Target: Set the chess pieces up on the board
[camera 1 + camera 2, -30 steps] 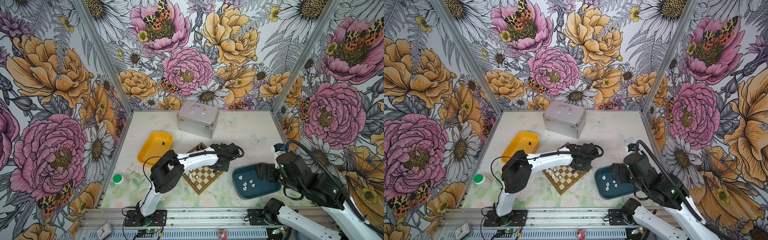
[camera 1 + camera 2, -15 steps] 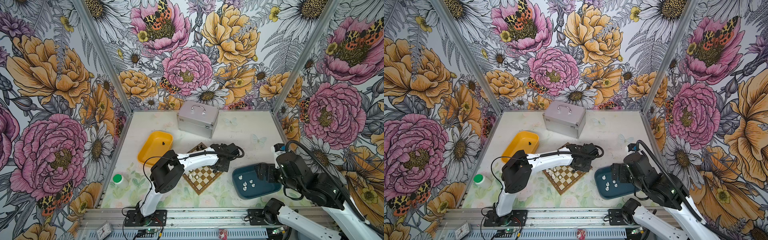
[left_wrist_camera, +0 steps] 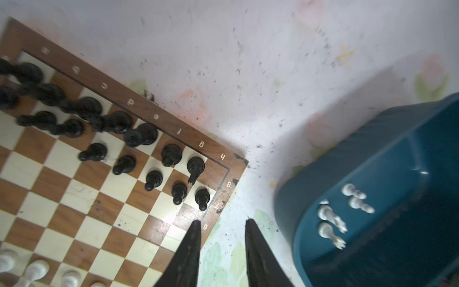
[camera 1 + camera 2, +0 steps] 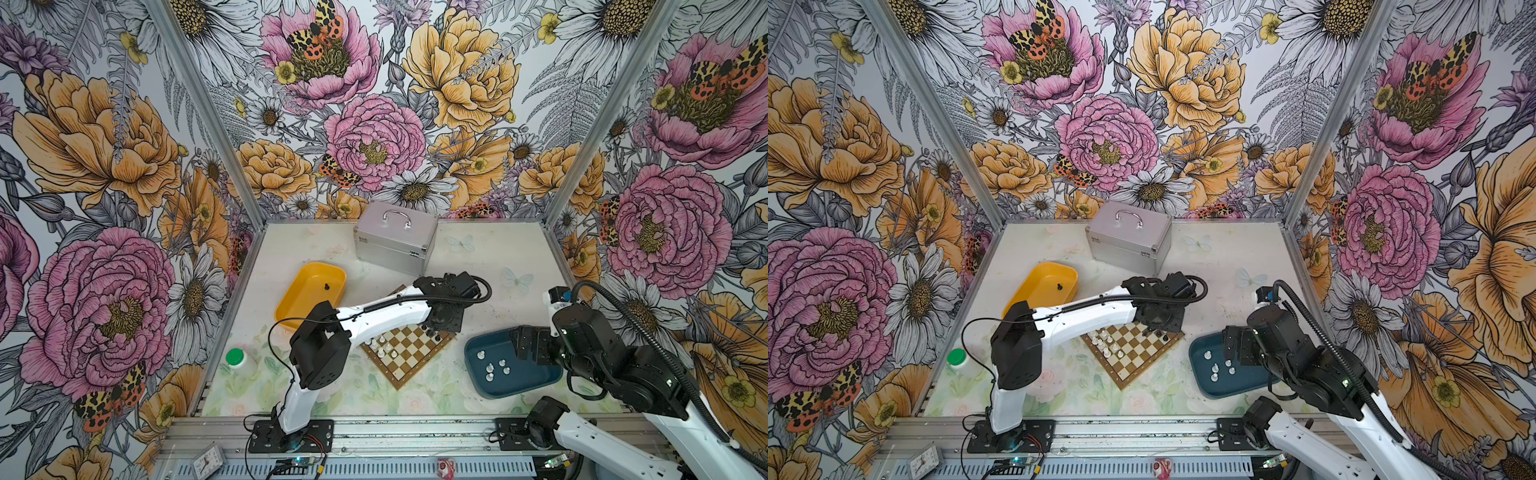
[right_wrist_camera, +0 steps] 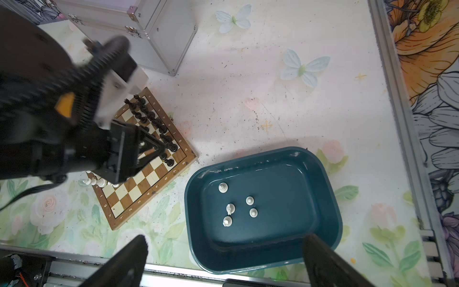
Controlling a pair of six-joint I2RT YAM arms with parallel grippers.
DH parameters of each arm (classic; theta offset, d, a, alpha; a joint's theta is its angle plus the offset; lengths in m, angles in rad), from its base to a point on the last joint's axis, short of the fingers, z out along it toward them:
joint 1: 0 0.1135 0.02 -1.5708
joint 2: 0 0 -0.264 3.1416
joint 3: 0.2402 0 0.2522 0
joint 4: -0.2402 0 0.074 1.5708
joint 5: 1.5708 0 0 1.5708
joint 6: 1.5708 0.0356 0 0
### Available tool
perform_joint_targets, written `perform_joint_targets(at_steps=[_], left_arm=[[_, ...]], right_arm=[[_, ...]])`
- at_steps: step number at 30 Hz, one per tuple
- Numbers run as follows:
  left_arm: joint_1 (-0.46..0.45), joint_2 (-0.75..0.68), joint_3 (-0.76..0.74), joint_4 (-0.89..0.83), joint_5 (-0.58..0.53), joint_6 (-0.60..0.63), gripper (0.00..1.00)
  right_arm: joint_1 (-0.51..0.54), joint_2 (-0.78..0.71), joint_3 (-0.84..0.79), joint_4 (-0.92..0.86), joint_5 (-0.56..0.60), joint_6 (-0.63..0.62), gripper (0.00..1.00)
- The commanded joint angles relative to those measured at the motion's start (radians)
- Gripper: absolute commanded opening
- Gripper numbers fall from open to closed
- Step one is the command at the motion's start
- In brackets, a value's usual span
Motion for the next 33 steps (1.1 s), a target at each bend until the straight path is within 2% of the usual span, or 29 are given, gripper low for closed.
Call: perform_joint_targets(at_steps=[1,7,10,12,21,33], left_arm=[[0.092,-0.134,-0.013,-0.041,-0.071,0.042,0.34],[0.313,-0.249,-0.155,-0.051,-0.072,0.100,0.36],[0.407,-0.251,-0.189,-0.049,-0.053,0.131,0.36],[0.439,-0.228,-0.194,-0.047,-0.033,0.149,0.36],[0.451,-0.075,-0.169,-0.017,0.042,0.189,0.36],[0.439,0.010,-0.129,0.012,0.088,0.209,0.37]], right_arm=[[0.006,0.032,-0.001,0.051,0.012,-0.020,1.00],[0.006,0.145,0.035,0.145,0.019,-0.062,0.99],[0.004,0.225,0.059,0.191,0.006,-0.089,0.99],[0.005,0.274,0.070,0.218,-0.007,-0.105,0.99],[-0.006,0.382,0.068,0.340,-0.081,-0.097,0.99],[-0.027,0.425,0.068,0.358,-0.090,-0.095,1.00]])
